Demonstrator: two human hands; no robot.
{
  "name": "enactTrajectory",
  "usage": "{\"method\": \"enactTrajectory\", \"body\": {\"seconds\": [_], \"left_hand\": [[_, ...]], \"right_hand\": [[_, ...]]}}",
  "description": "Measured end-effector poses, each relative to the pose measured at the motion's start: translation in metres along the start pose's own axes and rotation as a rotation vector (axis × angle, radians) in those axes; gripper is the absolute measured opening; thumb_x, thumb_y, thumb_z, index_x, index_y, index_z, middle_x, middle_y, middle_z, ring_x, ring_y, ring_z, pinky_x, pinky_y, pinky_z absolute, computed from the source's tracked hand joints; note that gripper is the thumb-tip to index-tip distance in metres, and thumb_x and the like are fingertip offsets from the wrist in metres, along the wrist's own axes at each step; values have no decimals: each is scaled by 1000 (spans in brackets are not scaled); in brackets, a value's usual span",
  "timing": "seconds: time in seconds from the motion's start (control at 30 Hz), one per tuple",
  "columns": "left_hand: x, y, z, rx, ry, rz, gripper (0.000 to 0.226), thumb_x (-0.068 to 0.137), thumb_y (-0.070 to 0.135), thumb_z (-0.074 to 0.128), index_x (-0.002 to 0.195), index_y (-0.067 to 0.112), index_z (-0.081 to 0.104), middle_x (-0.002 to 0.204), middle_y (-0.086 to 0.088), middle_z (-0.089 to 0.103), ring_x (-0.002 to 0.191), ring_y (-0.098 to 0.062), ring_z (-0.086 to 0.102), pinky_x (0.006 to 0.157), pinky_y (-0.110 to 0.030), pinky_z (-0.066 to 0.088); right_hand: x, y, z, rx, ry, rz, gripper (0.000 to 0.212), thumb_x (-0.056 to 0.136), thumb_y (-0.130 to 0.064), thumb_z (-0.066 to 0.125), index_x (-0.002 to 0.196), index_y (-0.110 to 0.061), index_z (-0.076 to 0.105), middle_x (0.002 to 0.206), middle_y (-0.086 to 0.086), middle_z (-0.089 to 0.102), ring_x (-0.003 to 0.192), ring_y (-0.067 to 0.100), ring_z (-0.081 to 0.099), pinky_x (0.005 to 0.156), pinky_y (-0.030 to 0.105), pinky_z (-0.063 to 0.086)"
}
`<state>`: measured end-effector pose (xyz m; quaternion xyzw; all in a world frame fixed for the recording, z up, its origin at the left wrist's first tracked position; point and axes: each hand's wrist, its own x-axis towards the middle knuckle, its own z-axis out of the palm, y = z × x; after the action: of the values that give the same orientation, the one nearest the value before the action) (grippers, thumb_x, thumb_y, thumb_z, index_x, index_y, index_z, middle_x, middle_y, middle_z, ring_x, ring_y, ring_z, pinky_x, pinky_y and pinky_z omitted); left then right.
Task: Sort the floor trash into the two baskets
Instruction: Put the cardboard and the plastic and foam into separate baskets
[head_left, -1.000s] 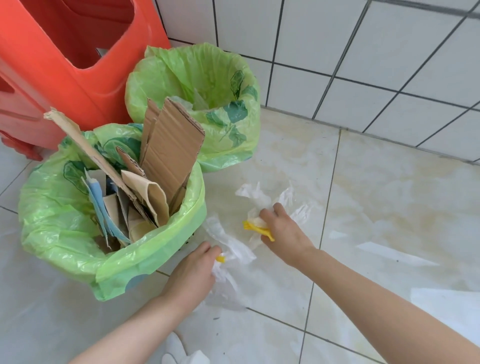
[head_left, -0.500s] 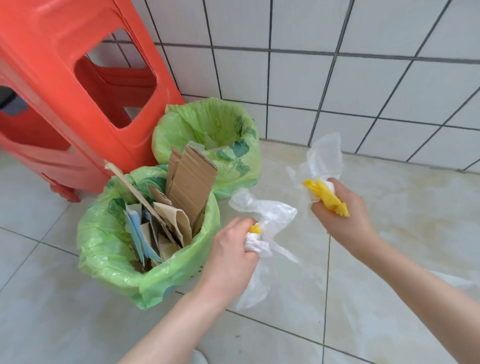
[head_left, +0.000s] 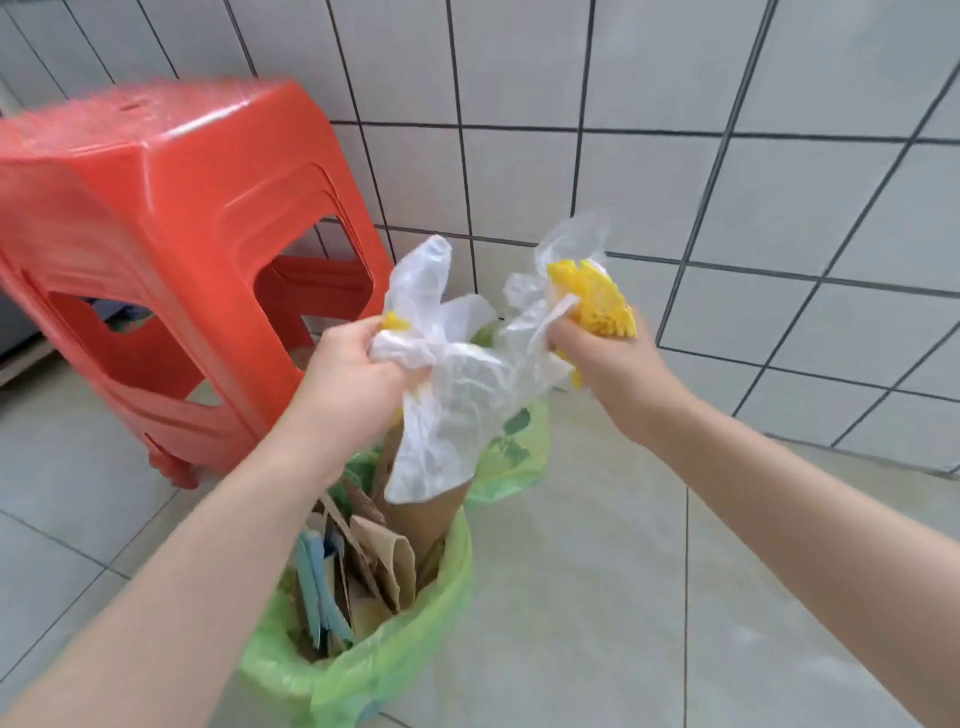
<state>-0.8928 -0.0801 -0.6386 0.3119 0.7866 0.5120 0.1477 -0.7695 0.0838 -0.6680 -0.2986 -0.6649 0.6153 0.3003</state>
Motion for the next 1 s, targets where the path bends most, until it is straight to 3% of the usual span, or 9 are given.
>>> {"method": "enactTrajectory", "body": {"seconds": [0.07,0.13,0.23,0.3,0.4,0.53,0.63,0.77,1.0], "left_hand": [[35,-7,-3,-112,-20,-140,9,81,5,68,84,13,65,60,1,59,38,-1,51,37,-13,36],[68,-21,-5,-263,-84,-289,23,70,10,76,90,8,67,77,-9,66,63,-16,65,57,-20,48],[103,-47,-3,-357,-181,-518,44,71,11,76,113,5,63,110,-14,63,101,-31,64,83,-40,52],[118,-63,2,-273,-264,-612,40,85,8,66,123,4,54,118,-13,65,102,-30,66,77,-39,56],[133,-82,12,-5,-335,-665,58,85,14,69,135,4,41,116,-9,57,98,-26,60,72,-35,52],[144,-94,33,400,-358,-506,67,89,22,61,144,10,24,109,-2,44,82,-23,50,68,-32,45],[163,-108,50,572,-354,-326,83,88,20,57,146,6,-2,138,-12,34,108,-31,52,79,-37,51],[175,-125,65,837,-565,-265,54,94,18,53,135,-2,25,95,-4,46,92,-20,45,77,-24,38],[191,-199,110,1110,-985,-334,37,86,35,65,116,14,59,119,-4,63,98,-23,63,87,-39,53]], "right_hand": [[22,-3,15,196,-34,136,21,87,-10,57,70,-21,54,59,-7,52,53,8,49,54,15,41],[42,-2,28,384,-75,241,17,84,-4,55,73,-17,56,70,3,54,64,17,53,67,30,45],[65,6,48,570,-132,371,21,83,5,48,69,-11,52,59,6,54,53,19,51,60,32,42],[75,20,60,543,-166,462,17,85,5,47,76,-8,52,59,7,55,48,18,52,52,29,42],[92,51,76,76,-181,467,5,87,-8,52,92,-9,53,73,8,55,48,16,56,44,22,41],[111,76,90,-853,-211,62,34,88,-26,49,118,-9,47,111,13,49,85,31,54,68,32,40],[118,85,101,-1124,-296,-98,43,89,-17,50,128,-7,35,132,19,32,96,39,57,71,37,38],[128,107,109,-1373,-561,-115,51,90,-14,50,137,-8,32,135,17,35,110,39,54,79,41,46],[152,149,122,-1537,-1000,140,40,96,-13,38,134,-9,46,125,9,56,107,28,56,88,35,47]]}}
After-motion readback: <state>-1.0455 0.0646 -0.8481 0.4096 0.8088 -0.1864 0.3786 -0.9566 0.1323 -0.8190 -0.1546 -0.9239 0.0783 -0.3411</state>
